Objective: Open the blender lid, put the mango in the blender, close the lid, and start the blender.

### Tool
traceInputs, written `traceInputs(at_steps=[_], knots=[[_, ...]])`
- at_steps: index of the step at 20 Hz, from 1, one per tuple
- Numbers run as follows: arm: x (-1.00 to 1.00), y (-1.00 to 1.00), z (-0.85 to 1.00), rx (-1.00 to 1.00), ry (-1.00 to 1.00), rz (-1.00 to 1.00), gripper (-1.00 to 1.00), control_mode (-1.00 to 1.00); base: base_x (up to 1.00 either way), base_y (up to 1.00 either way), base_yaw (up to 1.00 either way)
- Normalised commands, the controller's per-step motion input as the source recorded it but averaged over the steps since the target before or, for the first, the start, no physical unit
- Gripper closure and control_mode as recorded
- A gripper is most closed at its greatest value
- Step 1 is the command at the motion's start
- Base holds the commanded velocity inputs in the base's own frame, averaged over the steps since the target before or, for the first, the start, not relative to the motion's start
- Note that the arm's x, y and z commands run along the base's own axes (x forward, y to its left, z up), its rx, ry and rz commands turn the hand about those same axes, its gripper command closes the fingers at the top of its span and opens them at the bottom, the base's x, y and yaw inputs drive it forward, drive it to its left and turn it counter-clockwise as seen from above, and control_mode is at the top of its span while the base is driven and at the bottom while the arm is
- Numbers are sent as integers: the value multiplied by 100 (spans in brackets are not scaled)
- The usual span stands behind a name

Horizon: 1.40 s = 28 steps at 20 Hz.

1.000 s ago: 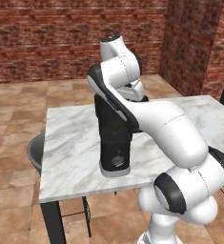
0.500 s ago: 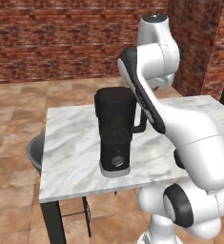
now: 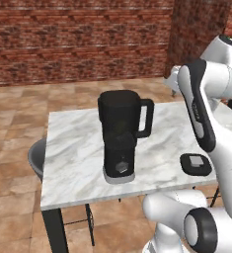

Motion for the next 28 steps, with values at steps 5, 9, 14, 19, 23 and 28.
traceInputs(at_steps=[5, 9, 14, 19, 23, 28], knots=[[10, -98, -100, 3, 4, 0, -100, -100, 0, 0, 0], [58, -75, -100, 0, 11, 7, -100, -100, 0, 0, 0], [59, -54, -94, 0, 14, 12, -100, -100, 0, 0, 0], [37, -56, -82, 0, 14, 13, -100, -100, 0, 0, 0], [14, -65, -58, 0, 16, 12, -100, -100, 0, 0, 0], [0, -17, -46, 0, 11, 15, -100, -100, 0, 0, 0]])
